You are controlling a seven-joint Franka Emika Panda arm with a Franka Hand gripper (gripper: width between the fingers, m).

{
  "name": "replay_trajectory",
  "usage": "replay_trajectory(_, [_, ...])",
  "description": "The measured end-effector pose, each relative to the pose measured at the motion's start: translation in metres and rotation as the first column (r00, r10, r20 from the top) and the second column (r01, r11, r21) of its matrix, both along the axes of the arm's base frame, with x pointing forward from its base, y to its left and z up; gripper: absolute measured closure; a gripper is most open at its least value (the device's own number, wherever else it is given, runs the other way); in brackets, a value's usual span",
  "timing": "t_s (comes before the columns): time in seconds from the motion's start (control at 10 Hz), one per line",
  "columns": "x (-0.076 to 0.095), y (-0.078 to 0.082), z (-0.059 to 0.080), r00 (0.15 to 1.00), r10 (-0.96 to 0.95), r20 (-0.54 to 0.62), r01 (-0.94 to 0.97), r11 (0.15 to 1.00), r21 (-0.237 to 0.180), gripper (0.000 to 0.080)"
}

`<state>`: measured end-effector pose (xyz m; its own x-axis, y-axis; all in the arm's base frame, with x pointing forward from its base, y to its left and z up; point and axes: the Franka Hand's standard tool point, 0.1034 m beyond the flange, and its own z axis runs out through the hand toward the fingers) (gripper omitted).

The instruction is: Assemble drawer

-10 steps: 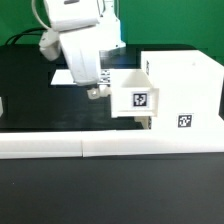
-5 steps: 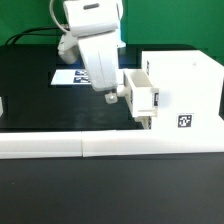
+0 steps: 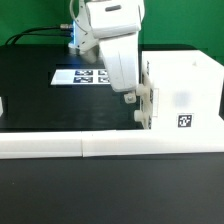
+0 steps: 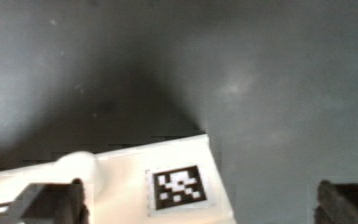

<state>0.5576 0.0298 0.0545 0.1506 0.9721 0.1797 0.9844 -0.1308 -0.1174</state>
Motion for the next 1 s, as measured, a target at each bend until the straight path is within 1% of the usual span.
replay_trajectory(0.2, [-0.003, -0.005, 0.0, 1.0, -0.029, -0.002, 0.029, 1.0, -0.006, 0.0151])
replay_trajectory(0.4, [-0.017, -0.017, -0.002, 0.992, -0.123, 0.028, 0.124, 0.992, -0.033, 0.0151])
replay_trajectory(0.5, [-0.025, -0.021, -0.004, 0.982, -0.182, 0.055, 0.184, 0.982, -0.046, 0.0151])
replay_trajectory(0.6, [-0.035, -0.016, -0.002, 0.975, -0.211, 0.072, 0.216, 0.975, -0.06, 0.0151])
replay_trajectory(0.7, [-0.037, -0.013, -0.001, 0.97, -0.218, 0.112, 0.225, 0.973, -0.057, 0.0151])
replay_trajectory(1.0, [-0.039, -0.015, -0.003, 0.97, -0.221, 0.101, 0.228, 0.972, -0.059, 0.0151])
